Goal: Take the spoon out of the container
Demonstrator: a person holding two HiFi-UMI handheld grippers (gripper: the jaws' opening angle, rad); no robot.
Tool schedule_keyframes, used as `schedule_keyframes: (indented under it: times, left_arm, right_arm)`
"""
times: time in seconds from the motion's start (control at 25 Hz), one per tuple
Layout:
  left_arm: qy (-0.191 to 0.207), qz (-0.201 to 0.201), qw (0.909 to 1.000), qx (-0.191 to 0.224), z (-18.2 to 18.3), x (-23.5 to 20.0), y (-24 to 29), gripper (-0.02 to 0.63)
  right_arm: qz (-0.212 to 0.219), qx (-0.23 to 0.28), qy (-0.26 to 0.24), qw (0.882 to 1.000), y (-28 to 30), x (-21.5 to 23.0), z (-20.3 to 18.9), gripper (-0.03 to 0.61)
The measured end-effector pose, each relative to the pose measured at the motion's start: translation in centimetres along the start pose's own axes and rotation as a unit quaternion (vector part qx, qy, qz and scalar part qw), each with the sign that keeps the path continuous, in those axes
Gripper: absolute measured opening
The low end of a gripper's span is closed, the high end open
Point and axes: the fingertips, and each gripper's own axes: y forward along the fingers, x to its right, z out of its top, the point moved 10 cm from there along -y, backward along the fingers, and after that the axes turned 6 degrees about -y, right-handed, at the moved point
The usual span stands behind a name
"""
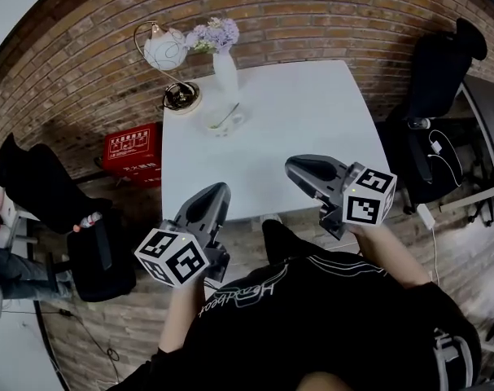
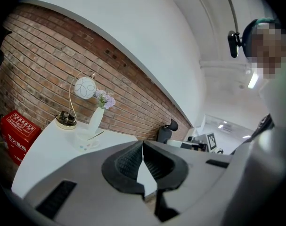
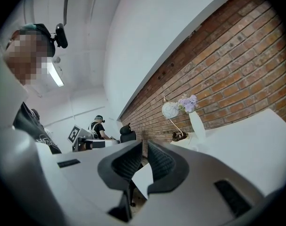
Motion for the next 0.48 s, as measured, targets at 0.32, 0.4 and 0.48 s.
schedule_keyframes:
  times: [0.32, 0.4, 0.48]
  left_arm:
    - [-0.013, 0.017, 0.9998, 0.001, 2.5, -4.4, 3.4, 0.006]
    - [-0.019, 0.022, 0.9996, -0.002, 3.0, -5.7, 4.4, 0.005]
    - [-0.026, 0.027, 0.9993, -0.005, 3.5, -6.9, 5.3, 0.005]
  right_arm:
    - [0.009, -0.015, 0.007, 1.000, 4.5, 5.1, 0.4, 0.089]
    - [0.011, -0.024, 0.010, 1.000, 6.0, 6.4, 0.4, 0.089]
    - [0.013, -0.035, 0.011, 0.999, 7.4, 7.7, 0.3, 0.104]
